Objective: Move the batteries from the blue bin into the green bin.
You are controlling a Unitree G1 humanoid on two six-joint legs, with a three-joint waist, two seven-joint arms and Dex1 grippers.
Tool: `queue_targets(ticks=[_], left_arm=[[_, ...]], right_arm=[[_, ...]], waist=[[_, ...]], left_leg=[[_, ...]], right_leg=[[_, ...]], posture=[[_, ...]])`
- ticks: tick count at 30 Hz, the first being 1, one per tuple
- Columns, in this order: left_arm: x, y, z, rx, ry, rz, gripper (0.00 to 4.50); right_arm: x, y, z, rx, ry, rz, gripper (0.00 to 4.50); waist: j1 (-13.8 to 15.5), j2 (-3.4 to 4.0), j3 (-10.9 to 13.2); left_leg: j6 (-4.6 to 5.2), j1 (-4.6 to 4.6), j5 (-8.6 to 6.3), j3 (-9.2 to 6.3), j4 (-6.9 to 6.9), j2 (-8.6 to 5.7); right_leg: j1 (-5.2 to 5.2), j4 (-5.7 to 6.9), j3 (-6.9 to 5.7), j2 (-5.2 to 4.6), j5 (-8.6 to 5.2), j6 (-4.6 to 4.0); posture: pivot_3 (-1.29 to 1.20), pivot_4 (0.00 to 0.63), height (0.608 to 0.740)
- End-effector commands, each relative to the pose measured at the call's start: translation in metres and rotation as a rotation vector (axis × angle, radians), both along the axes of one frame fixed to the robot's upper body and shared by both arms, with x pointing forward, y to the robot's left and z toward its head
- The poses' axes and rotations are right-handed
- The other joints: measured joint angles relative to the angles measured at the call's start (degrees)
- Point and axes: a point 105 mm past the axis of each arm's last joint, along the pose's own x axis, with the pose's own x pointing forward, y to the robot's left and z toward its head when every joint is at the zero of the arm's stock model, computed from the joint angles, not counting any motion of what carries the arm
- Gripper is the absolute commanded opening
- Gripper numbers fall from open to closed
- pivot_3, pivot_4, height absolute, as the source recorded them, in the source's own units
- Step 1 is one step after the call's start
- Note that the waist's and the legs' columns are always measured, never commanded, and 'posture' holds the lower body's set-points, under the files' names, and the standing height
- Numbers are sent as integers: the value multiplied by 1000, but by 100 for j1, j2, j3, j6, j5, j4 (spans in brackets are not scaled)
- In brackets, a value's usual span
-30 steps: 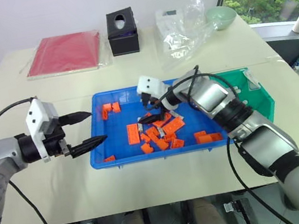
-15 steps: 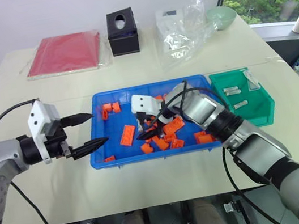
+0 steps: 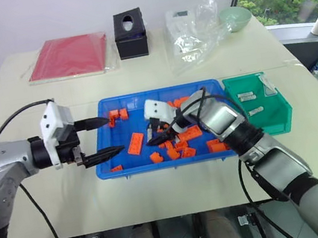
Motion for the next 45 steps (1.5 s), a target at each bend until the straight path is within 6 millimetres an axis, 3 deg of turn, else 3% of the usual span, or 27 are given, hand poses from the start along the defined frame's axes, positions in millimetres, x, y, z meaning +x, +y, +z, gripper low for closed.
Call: queue_targets(ticks=[1,3,5,7,11,16,20,21,23,26,29,33,37,45], left_arm=[[2,-7,7,-14,-32,-38,4500],[4,-12,6,-21,-33,-55,4500],[6,-17,6,-31,-32,-76,4500],[7,-19,7,-36,-32,-90,4500],[15,-32,10,-58,-41,-139,4500],[18,-44,12,-61,-52,-193,4500],[21,-46,13,-60,-56,-199,4500],[21,-46,13,-60,-56,-200,4500],[21,-45,12,-59,-58,-201,4500],[20,-43,12,-54,-55,-202,4500],[20,-42,12,-49,-53,-199,4500],[18,-41,10,-44,-53,-196,4500],[16,-40,8,-33,-55,-185,4500],[16,-32,10,-31,-60,-149,4500]], right_arm=[[15,-34,79,172,-118,-173,2240],[18,-72,98,206,-129,-297,2240],[17,-123,104,172,-156,-434,2240],[12,-148,103,137,-167,-499,2240],[-9,-222,84,48,-143,-714,2240],[-22,-255,63,-15,-119,-842,2240],[-22,-270,55,-59,-144,-903,4108],[-21,-270,57,-51,-151,-903,4481],[-19,-264,67,-20,-174,-882,4481],[-16,-224,93,84,-204,-729,4481],[-17,-180,93,125,-156,-585,4481],[-16,-136,78,165,-53,-502,4481],[-27,-88,31,94,105,-394,4481],[-33,-71,-3,18,210,-366,4481]], waist=[[13,1,1],[32,-1,0],[109,-3,0],[127,-5,-1],[132,-3,0],[40,-1,1],[-5,-1,1],[-7,1,3],[-3,1,3],[-15,5,5],[-25,4,5],[3,0,2],[20,-1,2],[-3,-2,2]], left_leg=[[0,-1,0,1,0,-1],[0,-1,0,0,0,-3],[0,-1,-1,-3,-2,-6],[4,-1,-3,-1,-3,-9],[5,1,-3,2,-4,-7],[5,6,-2,7,-2,-6],[5,5,-2,1,-2,-4],[6,4,-2,1,-2,-4],[5,4,-2,1,-1,-5],[5,4,-2,1,-1,-5],[5,4,-2,-2,-3,-1],[5,2,-2,-9,-2,2],[6,-5,-2,-8,4,-4],[6,-4,-2,-9,4,-6]], right_leg=[[0,0,1,-1,0,0],[1,-3,0,-3,0,0],[5,-9,-3,-5,0,0],[6,-17,-2,-6,-1,-1],[3,-14,-1,-4,-1,-2],[3,-11,5,-2,-1,0],[3,-9,5,4,-1,1],[3,-9,4,4,-1,1],[3,-9,5,3,-1,1],[2,-10,5,3,-1,1],[1,-9,6,8,-1,0],[4,-8,4,11,-1,0],[4,-8,3,2,-1,0],[5,-8,3,2,-1,1]], posture=[[0,150,736],[0,150,736],[0,150,736],[0,150,736],[0,150,736],[0,150,736],[0,150,736],[0,150,736],[0,150,736],[0,150,736],[0,150,736],[0,150,736],[0,150,736],[0,150,736]])
